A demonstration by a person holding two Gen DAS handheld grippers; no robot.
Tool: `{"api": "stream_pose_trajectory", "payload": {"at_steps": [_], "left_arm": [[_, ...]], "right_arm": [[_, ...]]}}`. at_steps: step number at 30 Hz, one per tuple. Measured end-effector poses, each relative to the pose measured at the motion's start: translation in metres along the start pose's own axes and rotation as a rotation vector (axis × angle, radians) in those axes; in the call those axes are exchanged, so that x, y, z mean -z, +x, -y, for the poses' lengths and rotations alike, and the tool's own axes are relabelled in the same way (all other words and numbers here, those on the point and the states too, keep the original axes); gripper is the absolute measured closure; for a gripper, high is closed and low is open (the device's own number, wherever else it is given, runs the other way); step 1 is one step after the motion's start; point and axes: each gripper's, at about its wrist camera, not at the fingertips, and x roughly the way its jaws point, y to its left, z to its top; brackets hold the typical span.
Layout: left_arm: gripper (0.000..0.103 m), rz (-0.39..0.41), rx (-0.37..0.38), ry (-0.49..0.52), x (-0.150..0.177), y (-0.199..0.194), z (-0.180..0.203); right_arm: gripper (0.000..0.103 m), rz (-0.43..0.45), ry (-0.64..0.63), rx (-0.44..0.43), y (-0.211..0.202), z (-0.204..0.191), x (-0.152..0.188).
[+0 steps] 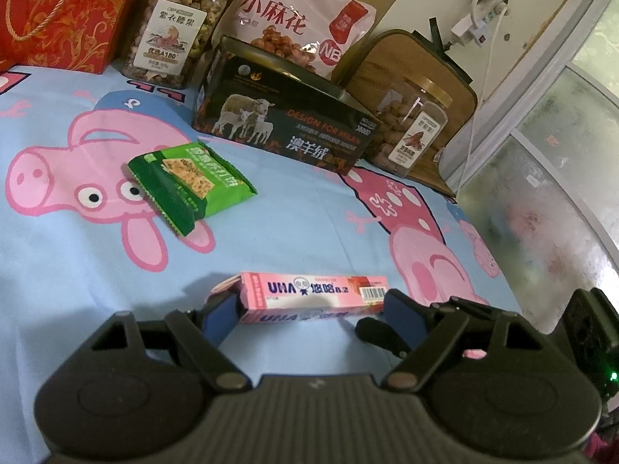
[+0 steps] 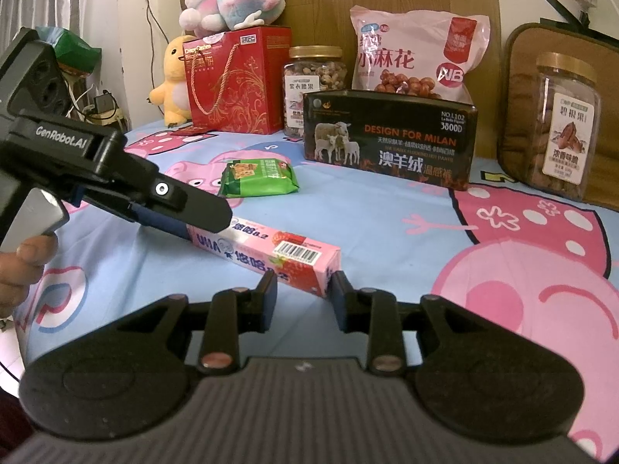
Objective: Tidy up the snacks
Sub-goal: 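Lift the pink UHA candy box with the left tool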
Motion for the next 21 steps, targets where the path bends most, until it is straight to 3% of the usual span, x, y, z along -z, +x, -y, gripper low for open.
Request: {"api": "stream_pose_trajectory", "payload": {"at_steps": [21], "left_arm": [[0.015, -0.009, 0.011, 0.004, -0.0013, 0.0027, 0.0018]], "right_arm": [[0.065, -0.001, -0.001, 0.004, 0.0000, -0.0003, -0.0002]]}}
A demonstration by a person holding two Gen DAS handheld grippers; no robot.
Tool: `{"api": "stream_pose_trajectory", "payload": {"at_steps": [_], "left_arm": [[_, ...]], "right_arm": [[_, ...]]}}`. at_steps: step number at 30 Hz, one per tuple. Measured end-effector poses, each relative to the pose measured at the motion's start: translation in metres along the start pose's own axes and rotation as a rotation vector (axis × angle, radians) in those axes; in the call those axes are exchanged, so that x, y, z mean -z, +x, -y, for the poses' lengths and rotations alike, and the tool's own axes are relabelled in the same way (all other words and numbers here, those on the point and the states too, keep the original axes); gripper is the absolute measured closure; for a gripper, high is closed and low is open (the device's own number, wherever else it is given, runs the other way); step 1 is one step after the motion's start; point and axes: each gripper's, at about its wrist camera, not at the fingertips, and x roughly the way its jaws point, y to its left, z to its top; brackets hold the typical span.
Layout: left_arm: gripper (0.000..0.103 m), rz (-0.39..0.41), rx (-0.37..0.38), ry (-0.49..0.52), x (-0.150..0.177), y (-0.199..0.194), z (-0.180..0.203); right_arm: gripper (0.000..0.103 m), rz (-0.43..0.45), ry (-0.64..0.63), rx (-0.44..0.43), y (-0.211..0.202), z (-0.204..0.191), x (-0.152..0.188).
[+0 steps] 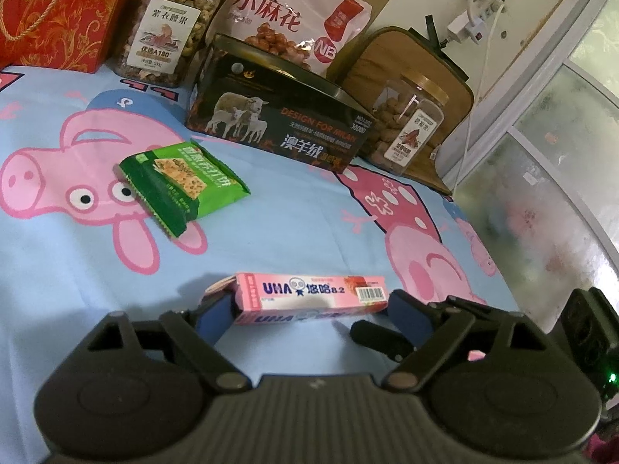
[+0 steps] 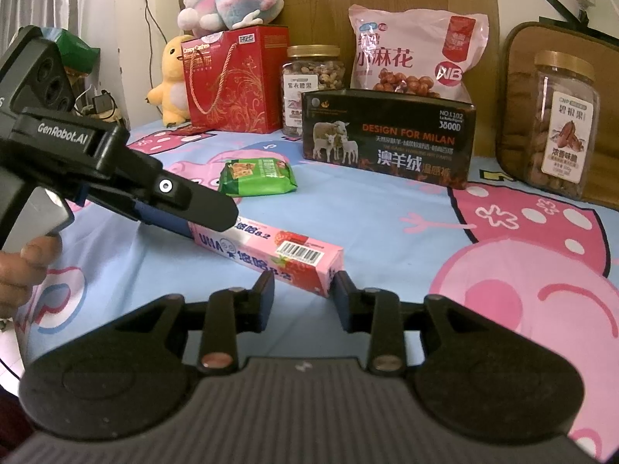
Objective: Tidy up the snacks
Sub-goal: 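Lift the pink UHA candy box with the left tool, then carry the candy box with the left tool into the black box and release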
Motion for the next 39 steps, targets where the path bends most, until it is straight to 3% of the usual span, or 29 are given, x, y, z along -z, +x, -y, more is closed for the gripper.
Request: {"api": "stream_pose_trajectory", "payload": {"at_steps": [12, 15, 21, 34, 39], "left_arm": [[0.016, 0.004, 0.006, -0.010, 0.000, -0.001, -0.001], [0.017, 0.011, 0.020, -0.018, 0.000, -0.005, -0.003], [0.017, 0.059, 0.046, -0.003, -0.010, -0.021, 0.003], [0.017, 0.143, 0.033, 0.130, -0.070, -0.022, 0.041], [0.017, 0.145, 0.033, 0.121, -0.097, -0.003, 0.043]], "right_arm": [[0.065, -0.002, -0.018, 0.013, 0.001, -0.003, 0.000], [0.073, 0.029, -0.006, 0.031, -0.002, -0.002, -0.001], [0.074, 0.094, 0.016, 0.026, -0.012, -0.001, -0.007], [0.073, 0.245, -0.028, 0.088, -0.017, 0.017, -0.060], [0.072, 0.287, -0.046, 0.118, -0.008, 0.033, -0.078]]}}
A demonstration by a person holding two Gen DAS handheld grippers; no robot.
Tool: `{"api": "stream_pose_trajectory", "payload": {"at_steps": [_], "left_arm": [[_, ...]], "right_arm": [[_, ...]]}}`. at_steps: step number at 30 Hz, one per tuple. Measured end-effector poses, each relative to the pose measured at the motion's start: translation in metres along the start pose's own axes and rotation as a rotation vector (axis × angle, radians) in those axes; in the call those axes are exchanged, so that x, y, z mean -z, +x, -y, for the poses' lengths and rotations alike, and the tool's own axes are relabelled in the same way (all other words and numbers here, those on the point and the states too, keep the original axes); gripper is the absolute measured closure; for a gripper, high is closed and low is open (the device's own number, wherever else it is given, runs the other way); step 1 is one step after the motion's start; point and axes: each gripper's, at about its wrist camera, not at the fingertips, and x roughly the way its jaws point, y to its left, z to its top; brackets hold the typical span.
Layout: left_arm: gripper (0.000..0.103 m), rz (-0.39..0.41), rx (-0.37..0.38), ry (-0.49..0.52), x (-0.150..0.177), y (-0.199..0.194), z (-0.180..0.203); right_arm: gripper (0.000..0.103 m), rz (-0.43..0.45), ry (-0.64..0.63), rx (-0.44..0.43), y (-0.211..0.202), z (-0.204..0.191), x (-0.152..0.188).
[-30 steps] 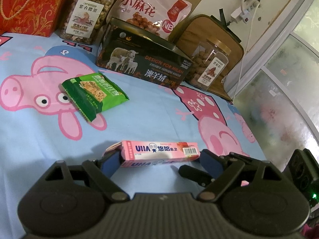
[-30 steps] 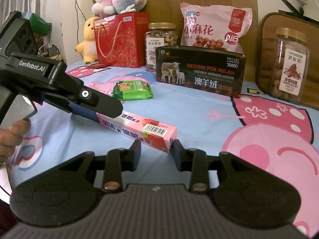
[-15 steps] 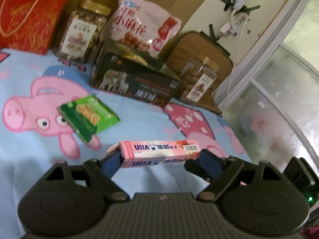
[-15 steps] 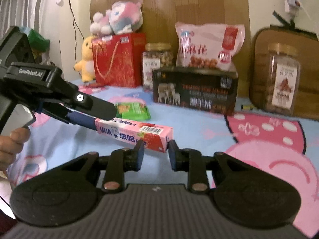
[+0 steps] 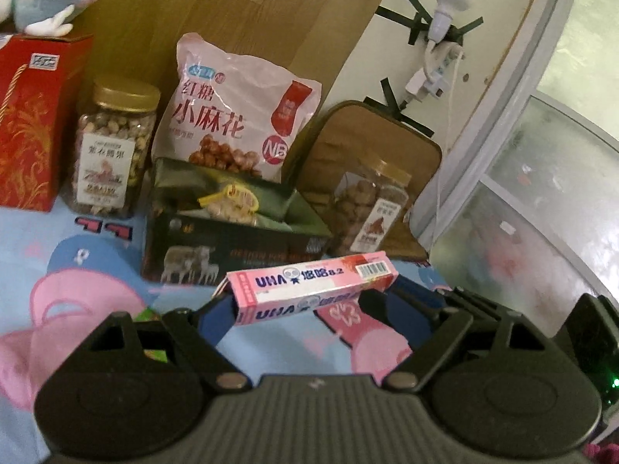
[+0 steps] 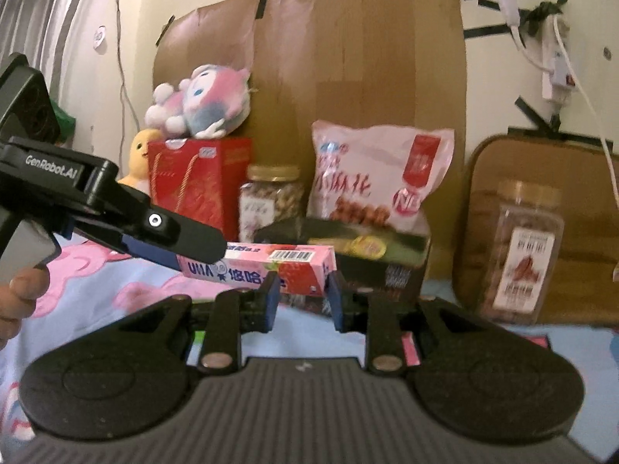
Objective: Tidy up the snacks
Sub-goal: 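Carry the candy box with the left tool into the black box and release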
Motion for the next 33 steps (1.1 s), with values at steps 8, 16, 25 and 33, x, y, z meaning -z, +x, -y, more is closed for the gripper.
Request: {"api": "stream_pose_trajectory", "payload": {"at_steps": [8, 16, 25, 33], "left_arm": [[0.017, -0.018, 0.012, -0.036, -0.027, 0.038, -0.017], [0.017, -0.030, -0.060, -0.039, -0.059, 0.080, -0.032], [0.015, -0.047, -0.181, -0.094, -0.082, 0.124, -0.055], [0.015, 0.017, -0.132, -0.105, -0.062, 0.068, -0.057]], "right_arm": [[0.072, 0.010, 0.047, 0.011, 0.037, 0.030, -0.011], [0.071, -0.020, 0.121, 0.024, 0.085, 0.057, -0.012], [0.059, -0.037, 0.198, 0.130, 0.129, 0.082, -0.008], [0.059, -0.031, 0.248, 0.085, 0.107, 0.083, -0.010]]}}
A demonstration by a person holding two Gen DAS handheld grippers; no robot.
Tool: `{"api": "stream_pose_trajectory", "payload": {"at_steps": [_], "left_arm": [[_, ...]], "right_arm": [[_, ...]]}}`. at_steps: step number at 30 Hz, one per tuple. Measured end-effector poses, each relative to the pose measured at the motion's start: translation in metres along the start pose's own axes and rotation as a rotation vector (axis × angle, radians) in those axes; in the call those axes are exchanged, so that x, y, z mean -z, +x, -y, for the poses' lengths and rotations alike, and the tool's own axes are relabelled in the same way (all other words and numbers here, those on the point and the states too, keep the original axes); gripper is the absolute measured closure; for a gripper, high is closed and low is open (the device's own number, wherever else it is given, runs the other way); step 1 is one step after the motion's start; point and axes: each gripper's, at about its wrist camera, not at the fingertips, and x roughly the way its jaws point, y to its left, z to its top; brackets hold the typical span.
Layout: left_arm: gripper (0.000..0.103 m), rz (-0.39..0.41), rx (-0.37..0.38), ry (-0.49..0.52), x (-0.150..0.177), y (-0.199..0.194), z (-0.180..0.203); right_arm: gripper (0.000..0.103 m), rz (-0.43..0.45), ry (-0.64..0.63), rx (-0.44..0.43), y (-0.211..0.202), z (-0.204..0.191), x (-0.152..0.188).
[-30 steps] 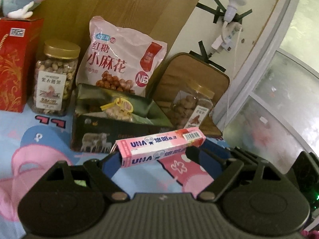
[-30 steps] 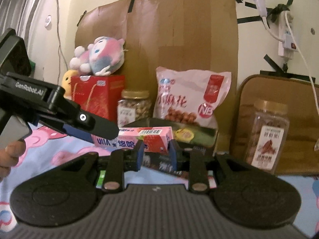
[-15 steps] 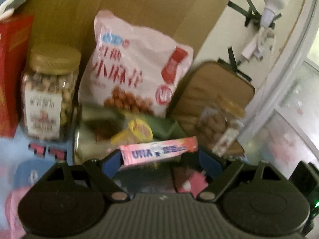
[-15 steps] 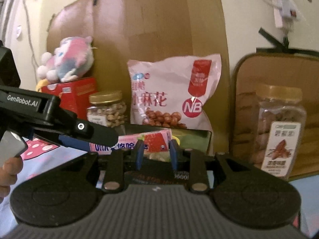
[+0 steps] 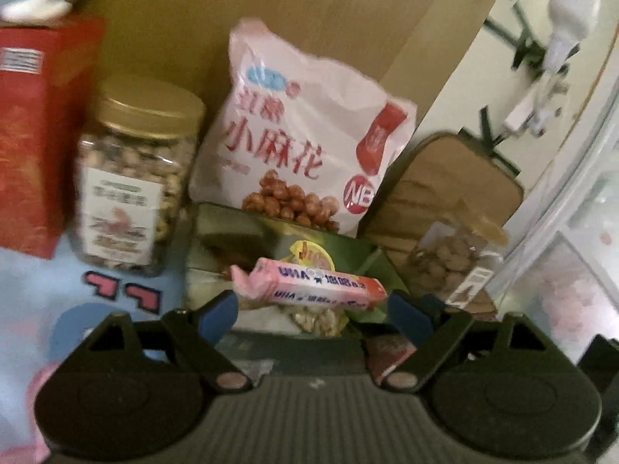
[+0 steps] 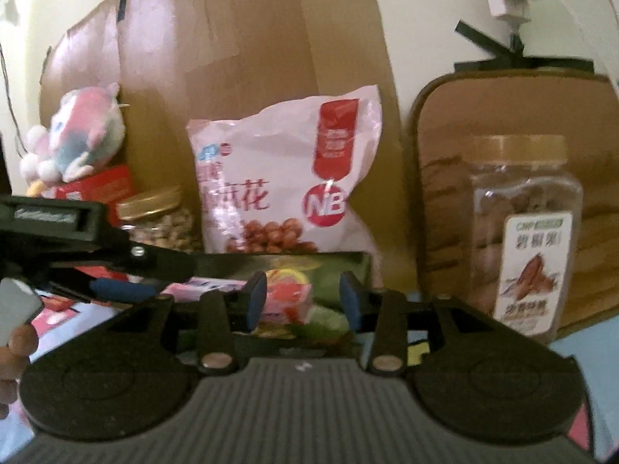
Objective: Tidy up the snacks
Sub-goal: 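Carry the candy box with the left tool into the black box and release, then grasp the green biscuit packet with the right tool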
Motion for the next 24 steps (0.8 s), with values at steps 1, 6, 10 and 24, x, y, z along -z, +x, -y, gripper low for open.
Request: {"api": "stream_pose_trajectory", "payload": {"at_steps": [1, 6, 10, 24], "left_arm": [[0.015, 0.017, 0.006, -0.005, 0.004, -0.014, -0.004], [0.015, 0.064, -0.008, -0.043, 0.031, -0.072, -0.033], [0.015, 0.030, -0.049, -0.095, 0.054, -0.086, -0.059], [0.016, -0.066, -0.018, -0.157, 0.111, -0.064, -0.069]], "right_arm": [[0.059, 0.000, -0.001, -0.012, -0.004, -0.003, 0.001], [0.059, -0.037, -0.032, -0.148, -0.025, -0.033, 0.020], [0.054, -0.165, -0.116, -0.278, -0.029, -0.070, 0.048], [0.032, -0.402, -0.337, -0.302, 0.010, -0.147, 0.080]]}}
